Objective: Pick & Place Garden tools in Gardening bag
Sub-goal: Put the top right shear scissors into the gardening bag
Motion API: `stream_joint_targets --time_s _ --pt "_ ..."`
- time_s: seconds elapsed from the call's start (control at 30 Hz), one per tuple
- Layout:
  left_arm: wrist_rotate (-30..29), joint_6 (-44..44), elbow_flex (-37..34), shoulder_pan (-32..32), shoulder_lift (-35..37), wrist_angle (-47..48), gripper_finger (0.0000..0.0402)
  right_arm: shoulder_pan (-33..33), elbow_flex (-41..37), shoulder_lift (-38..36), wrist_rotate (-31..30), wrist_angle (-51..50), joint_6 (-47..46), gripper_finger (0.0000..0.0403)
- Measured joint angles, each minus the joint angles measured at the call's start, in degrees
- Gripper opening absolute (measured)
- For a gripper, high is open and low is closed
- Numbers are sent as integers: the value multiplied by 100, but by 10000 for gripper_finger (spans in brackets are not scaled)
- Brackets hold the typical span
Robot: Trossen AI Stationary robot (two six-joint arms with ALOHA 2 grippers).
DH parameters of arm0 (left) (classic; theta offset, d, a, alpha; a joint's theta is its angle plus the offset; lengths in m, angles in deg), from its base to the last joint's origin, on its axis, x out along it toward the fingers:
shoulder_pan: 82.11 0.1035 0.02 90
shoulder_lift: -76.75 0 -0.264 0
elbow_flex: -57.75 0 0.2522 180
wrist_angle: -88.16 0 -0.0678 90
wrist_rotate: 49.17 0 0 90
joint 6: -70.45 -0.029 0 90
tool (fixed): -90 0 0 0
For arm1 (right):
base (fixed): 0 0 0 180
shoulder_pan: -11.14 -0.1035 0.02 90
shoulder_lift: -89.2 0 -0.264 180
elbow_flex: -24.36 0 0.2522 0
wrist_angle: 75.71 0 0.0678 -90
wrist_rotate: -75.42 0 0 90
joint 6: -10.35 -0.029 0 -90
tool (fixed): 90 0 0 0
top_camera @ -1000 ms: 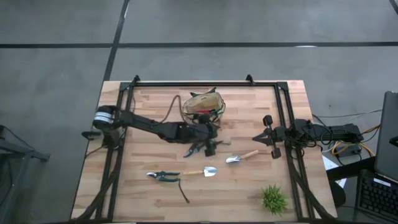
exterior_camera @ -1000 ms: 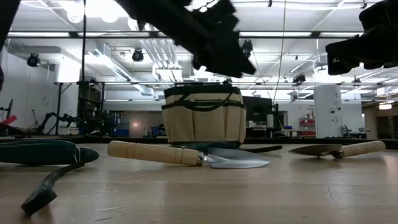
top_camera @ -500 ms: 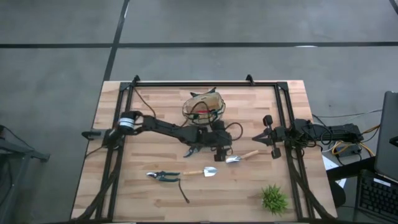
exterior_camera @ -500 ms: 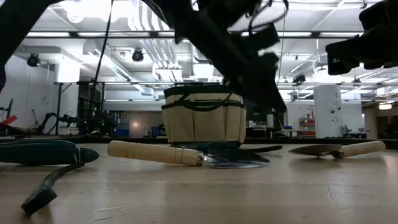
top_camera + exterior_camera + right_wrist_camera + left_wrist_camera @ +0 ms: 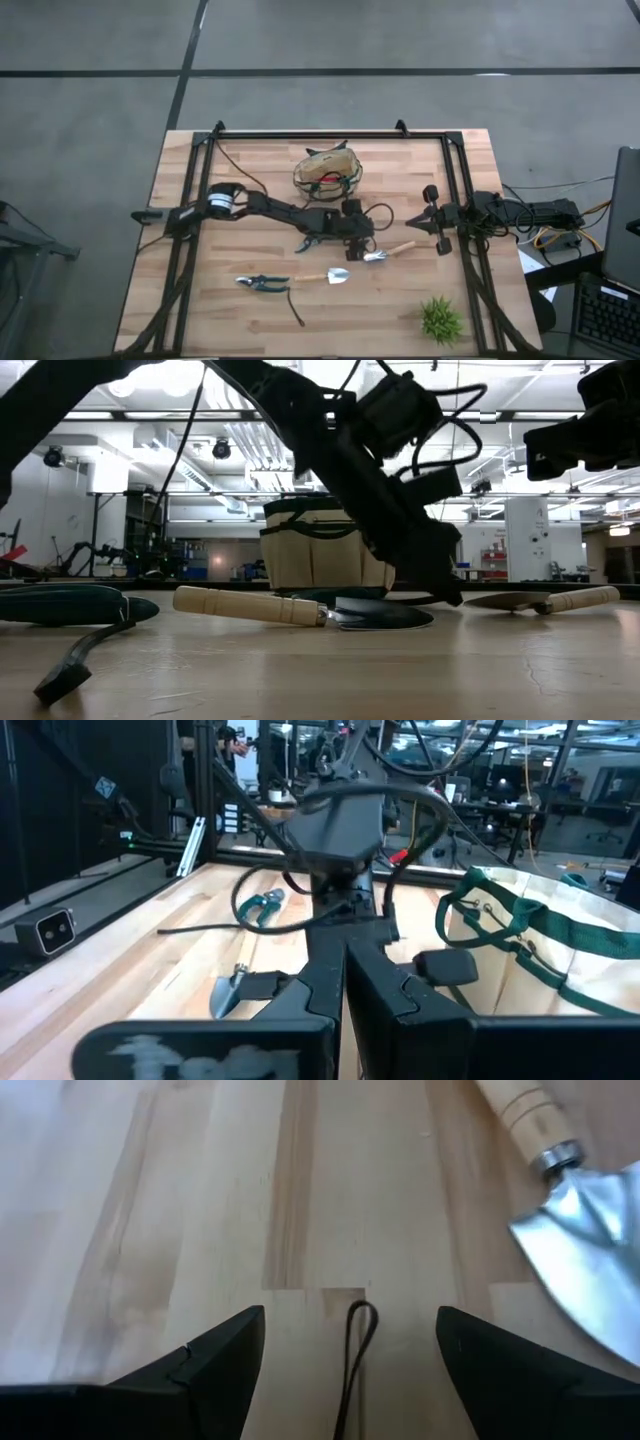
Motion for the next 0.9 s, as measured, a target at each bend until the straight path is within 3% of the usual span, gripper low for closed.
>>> stream_joint_targets --time_s 0.3,0.5,0.9 --pt "143 146 -14 68 -11 10 227 2 -1 -4 0 0 0 8" --pt "768 617 -24 194 -20 50 168 2 -1 -4 0 0 0 8" --pt "759 488 -29 222 -29 5 11 0 -2 -2 0 0 0 8"
